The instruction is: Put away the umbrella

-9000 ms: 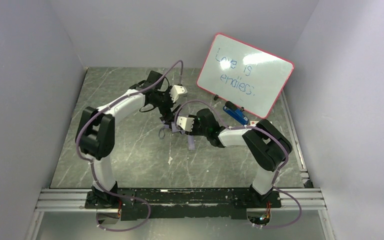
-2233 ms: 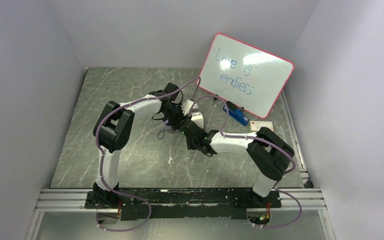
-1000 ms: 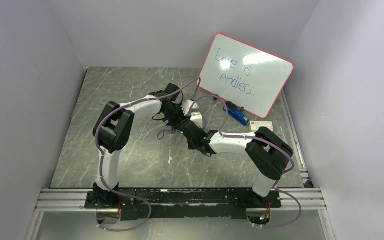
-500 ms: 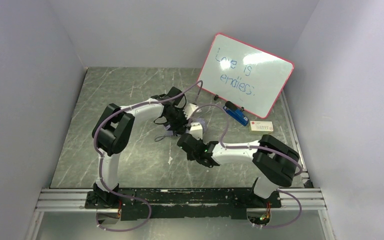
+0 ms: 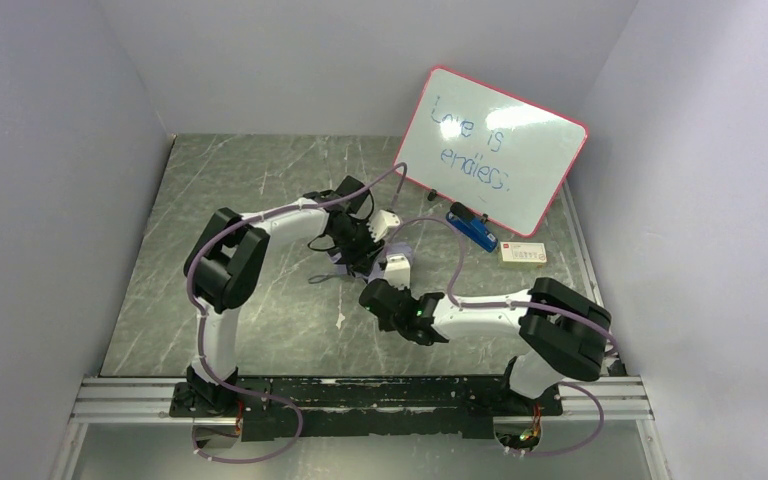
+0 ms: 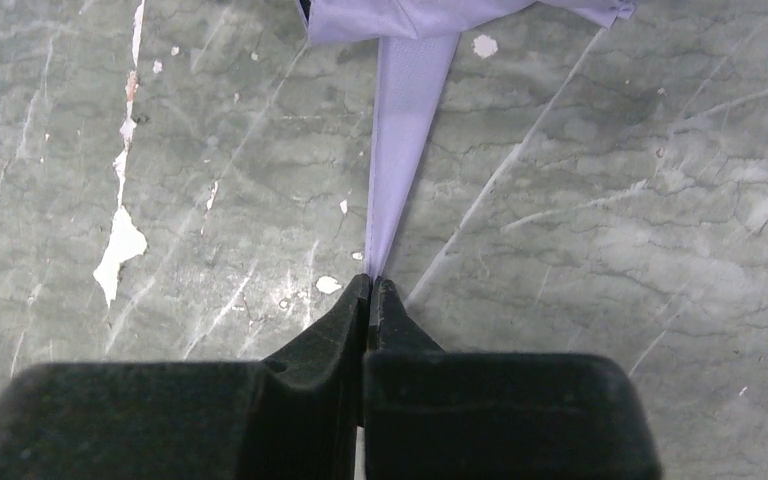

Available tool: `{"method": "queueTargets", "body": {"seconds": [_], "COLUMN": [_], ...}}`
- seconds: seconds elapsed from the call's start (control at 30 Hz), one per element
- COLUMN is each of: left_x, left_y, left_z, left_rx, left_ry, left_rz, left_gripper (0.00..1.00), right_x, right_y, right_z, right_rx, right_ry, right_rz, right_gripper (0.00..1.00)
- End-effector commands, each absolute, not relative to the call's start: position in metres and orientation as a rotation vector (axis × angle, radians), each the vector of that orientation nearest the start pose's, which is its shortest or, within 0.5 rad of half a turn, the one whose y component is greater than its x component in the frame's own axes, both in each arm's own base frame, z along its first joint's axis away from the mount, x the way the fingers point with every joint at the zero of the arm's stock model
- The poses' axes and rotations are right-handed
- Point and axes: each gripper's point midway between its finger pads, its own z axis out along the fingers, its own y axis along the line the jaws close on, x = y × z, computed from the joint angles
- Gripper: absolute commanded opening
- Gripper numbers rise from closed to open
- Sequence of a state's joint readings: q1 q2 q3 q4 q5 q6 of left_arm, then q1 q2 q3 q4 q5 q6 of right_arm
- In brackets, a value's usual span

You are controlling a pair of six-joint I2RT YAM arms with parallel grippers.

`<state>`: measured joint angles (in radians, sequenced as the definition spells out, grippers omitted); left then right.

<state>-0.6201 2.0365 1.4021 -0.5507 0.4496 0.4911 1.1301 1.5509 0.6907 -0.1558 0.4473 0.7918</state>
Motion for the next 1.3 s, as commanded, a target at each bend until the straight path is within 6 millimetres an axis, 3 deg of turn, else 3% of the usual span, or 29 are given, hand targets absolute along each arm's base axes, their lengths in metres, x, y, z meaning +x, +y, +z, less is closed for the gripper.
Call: {"method": "queueTargets", "body": {"seconds": [0.0,0.2,0.37,0.57,0.77,0.87,1.1,1.27], "left_x": [0.372,0.371,0.357,0.333,0.319,0.314,0.305,0.302], "left_y": [-0.255,-0.253,-0.251,-0.247,-0.242,-0.243,-0.248,-0.252], "left_z": [-0.009,-0.003,0.004,-0.002,-0.014,-0.018,-0.020,-0.018], "left_rx": [1.415,1.424,1.464,1.479,1.460,1.469,1.528,1.552], "left_ry": [2.272,2.226,2.158,2.122,2.141,2.143,2.109,2.073], "left_rz": [-0.260,-0.229,-0.165,-0.082,-0.037,-0.033,-0.015,0.006], "left_gripper": [0.05,0.05,0.05,0.05,0.05,0.05,0.05,0.05], "right_x": [0.061,0.063,0.076,0.090,0.091,0.094,0.109,0.123], "right_y": [0.181,0.178,0.193,0.205,0.211,0.216,0.225,0.220], "right_z": [-0.051,-0.048,-0.038,-0.029,-0.031,-0.027,-0.004,0.023], "right_rx": [-0.577,-0.547,-0.507,-0.474,-0.476,-0.468,-0.405,-0.213], "right_ry": [2.935,2.913,2.847,2.783,2.774,2.750,2.644,2.538], "right_rz": [-0.050,-0.061,-0.008,0.025,0.063,0.105,0.193,0.273], "right_gripper": [0.00,0.00,0.00,0.00,0.03,0.09,0.33,0.43]}}
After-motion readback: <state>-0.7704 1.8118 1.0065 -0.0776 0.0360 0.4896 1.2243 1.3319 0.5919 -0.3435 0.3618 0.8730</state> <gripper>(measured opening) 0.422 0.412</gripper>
